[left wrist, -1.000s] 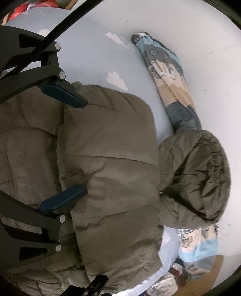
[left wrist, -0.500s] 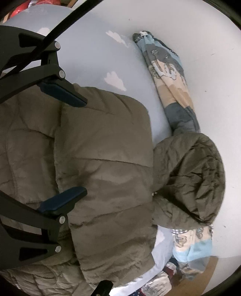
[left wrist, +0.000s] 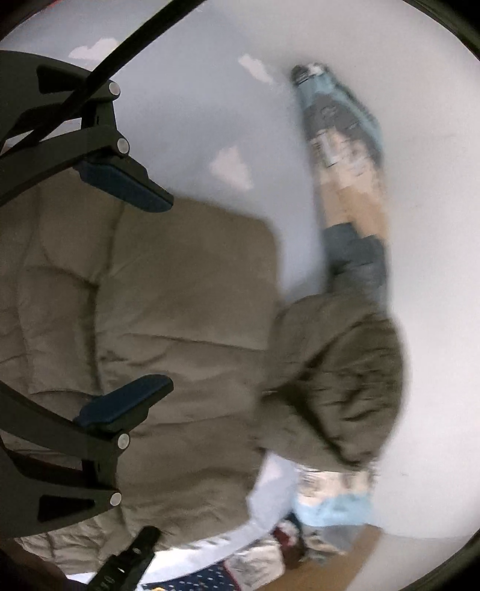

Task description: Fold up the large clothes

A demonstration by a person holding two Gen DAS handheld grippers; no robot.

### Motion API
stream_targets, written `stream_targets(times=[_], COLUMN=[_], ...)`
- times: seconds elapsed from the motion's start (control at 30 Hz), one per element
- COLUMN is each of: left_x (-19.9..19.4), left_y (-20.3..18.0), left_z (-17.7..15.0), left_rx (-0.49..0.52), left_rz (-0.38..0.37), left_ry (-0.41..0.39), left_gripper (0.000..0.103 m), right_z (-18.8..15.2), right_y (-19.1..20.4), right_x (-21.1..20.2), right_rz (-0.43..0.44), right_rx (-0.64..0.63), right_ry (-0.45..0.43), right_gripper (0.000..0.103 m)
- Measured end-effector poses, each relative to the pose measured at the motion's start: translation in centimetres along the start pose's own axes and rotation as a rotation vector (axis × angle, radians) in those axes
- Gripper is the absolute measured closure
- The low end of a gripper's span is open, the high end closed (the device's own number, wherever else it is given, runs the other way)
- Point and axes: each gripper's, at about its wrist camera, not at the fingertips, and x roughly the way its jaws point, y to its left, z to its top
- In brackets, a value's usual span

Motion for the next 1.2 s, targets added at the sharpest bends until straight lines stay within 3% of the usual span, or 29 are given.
stream_targets(times=[0.1,0.17,0.23,0.33,0.43,0.57,0.83,0.97,1.2], left_x=[0.5,2.3,2.5,0.2,-2.7,-3.4,-2.0,-0.7,1.1], left_y=[0.6,0.4,0.5,0.8,1.3,2.1,2.4,2.7,2.8], left_z=[-0.1,-0.9,-1.3,0.0,1.4,2.5,2.7,2.7,2.2], left_rx=[0.011,0.031,0.027,0.023,0.033,0.024,0.006,0.0,0.053], left_rz=[0.002,-0.013,-0.014,-0.023,0.015,-0.036,-0.095,-0.111,-0.089], left_ry=[0.048,0.158,0.181,0.114,0.011,0.006,0.034,0.062,0.074], left_gripper=[0.014,0.014,0.014,0.014,0.014,0.014,0.014,0.014,0.014], right_z=[0.0,-0.6,-1.0,-1.7,-0.7,1.2,13.0,20.3,26.5], right_y=[0.3,0.4,0.4,0.1,0.0,0.1,2.8,3.4,6.0], right_x=[-0.4,0.7,1.9,1.7,-2.3,-7.3,-8.5,-5.5,2.9], right_rz=[0.017,0.026,0.006,0.01,0.059,0.105,0.129,0.163,0.077], right_rx=[-0.01,-0.005,-0.019,-0.012,-0.027,-0.095,-0.256,-0.204,-0.273], right_ry=[0.001,0.059,0.126,0.152,0.064,-0.04,-0.061,-0.053,0.011], right_gripper=[0.031,0.031,0.031,0.031,0.031,0.031,0.034,0.034,0.034])
